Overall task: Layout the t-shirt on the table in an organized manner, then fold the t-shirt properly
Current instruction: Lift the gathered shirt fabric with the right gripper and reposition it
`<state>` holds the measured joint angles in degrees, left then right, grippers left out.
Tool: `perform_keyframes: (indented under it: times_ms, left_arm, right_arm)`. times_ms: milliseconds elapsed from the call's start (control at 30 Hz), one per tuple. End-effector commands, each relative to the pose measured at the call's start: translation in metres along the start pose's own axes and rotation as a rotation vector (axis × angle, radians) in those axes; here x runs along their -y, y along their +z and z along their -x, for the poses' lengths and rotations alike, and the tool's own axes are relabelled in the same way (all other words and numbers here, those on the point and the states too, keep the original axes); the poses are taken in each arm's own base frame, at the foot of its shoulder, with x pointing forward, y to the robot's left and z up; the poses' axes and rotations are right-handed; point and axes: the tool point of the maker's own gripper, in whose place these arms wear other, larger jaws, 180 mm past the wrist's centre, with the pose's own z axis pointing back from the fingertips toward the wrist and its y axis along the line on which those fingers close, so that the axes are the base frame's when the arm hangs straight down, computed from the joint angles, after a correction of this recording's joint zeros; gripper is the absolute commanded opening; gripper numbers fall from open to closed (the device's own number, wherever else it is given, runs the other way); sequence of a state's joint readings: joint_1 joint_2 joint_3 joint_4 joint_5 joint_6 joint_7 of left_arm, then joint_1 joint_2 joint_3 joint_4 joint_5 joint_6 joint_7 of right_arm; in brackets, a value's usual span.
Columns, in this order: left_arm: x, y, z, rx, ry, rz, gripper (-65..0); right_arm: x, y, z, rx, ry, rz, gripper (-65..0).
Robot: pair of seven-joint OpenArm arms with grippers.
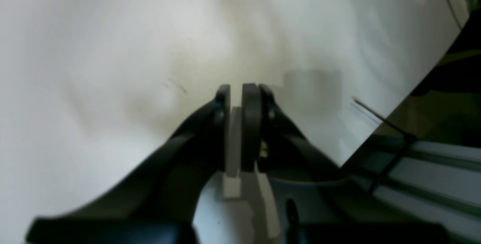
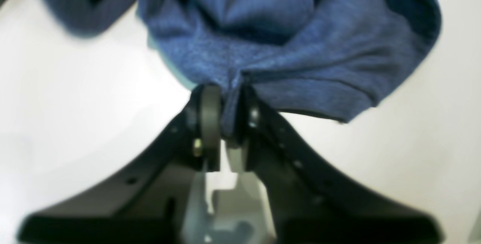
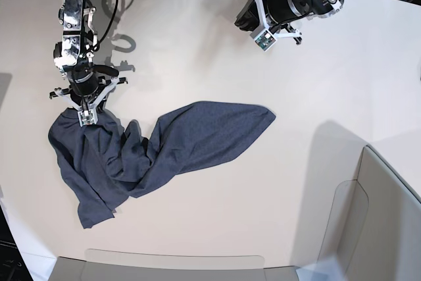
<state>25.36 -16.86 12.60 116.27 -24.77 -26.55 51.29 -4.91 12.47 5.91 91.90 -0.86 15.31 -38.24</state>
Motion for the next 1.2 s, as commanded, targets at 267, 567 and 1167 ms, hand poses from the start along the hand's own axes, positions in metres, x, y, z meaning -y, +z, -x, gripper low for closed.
perform_keyframes:
  times_ms: [267, 567, 1167]
  left_arm:
    - [0.002, 0.007, 0.005, -0.004, -0.010, 0.009, -59.2]
    - [0.006, 0.011, 0.020, -0.044, -0.004, 0.019, -59.1]
    - [0.008, 0.011, 0.026, -0.058, -0.002, 0.026, -51.6]
  right_arm:
    - [-0.002, 0.073, -0.021, 0.136, 0.121, 0.018, -65.0]
    - [-0.002, 0.102, 0.003, 0.095, 0.217, -0.007, -65.0]
    - [-0.024, 0.089, -0.053, 0.235, -0.023, -0.102, -29.8]
